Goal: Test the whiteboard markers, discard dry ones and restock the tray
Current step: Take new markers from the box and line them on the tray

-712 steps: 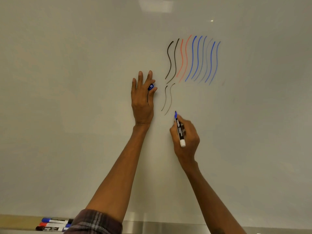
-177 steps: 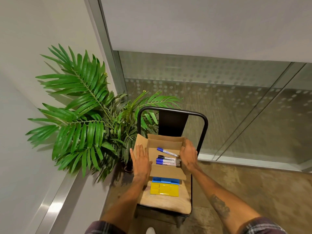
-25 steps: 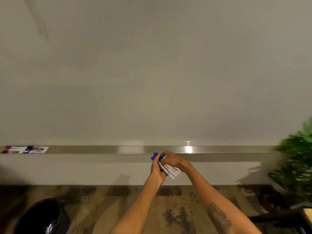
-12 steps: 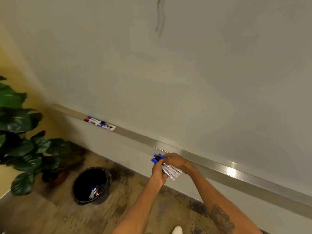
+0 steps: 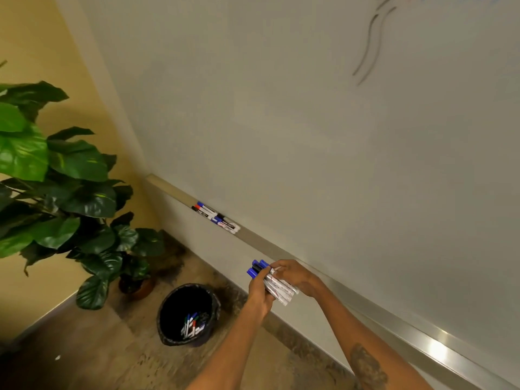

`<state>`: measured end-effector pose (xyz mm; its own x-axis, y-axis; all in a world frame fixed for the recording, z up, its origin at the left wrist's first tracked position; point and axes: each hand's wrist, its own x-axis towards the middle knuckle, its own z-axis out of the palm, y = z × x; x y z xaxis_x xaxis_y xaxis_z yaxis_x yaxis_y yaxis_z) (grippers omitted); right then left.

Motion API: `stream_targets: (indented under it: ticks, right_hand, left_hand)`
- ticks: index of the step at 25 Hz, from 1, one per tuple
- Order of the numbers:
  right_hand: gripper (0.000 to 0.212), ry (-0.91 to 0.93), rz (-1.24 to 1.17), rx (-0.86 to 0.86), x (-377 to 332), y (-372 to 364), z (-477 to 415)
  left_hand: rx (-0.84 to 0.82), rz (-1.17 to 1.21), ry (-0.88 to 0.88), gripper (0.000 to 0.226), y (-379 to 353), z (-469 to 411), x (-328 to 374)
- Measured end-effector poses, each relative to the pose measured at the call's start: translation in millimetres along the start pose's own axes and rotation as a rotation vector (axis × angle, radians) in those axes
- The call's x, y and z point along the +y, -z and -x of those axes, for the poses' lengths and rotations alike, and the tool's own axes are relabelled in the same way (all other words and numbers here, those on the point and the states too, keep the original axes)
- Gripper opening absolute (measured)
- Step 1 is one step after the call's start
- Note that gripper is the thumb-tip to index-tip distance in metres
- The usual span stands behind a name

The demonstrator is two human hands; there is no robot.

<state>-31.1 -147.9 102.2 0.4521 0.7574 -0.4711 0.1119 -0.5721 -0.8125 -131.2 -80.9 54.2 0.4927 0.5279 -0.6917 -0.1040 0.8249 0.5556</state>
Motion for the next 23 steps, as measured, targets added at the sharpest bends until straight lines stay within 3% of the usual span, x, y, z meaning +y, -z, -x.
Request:
stream_targets:
  ticks: [10,19,23]
  right_hand:
    - [0.019,0.102,-0.014,0.059,-54,-6,-118]
    - [0.015,0.119,-0.079,0.163,-60,-25,-180]
    - [0.019,0.099,0.069,0.239,-59,-32,-221]
  left_hand:
    - [0.088,0.059,-0.074,0.028,-6,-76,91]
    - [0.118,0.078,-0.019,0.017,20,-123,128]
    - [0.116,-0.013,0.061,0.026,33,-147,157]
